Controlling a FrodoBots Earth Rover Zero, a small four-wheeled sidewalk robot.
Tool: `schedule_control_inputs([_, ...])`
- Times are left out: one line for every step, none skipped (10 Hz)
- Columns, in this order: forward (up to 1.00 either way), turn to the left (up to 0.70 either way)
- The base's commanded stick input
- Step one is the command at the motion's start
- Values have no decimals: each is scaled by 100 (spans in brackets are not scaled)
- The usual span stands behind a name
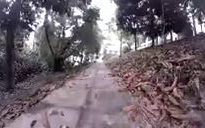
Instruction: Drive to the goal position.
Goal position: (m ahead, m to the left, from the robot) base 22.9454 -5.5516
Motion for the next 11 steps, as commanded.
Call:
schedule_control_inputs([70, 0])
schedule_control_inputs([70, 0])
schedule_control_inputs([70, 0])
schedule_control_inputs([70, 0])
schedule_control_inputs([70, 14])
schedule_control_inputs([70, 29])
schedule_control_inputs([70, 22])
schedule_control_inputs([70, 10])
schedule_control_inputs([70, 0])
schedule_control_inputs([70, 0])
schedule_control_inputs([70, 0])
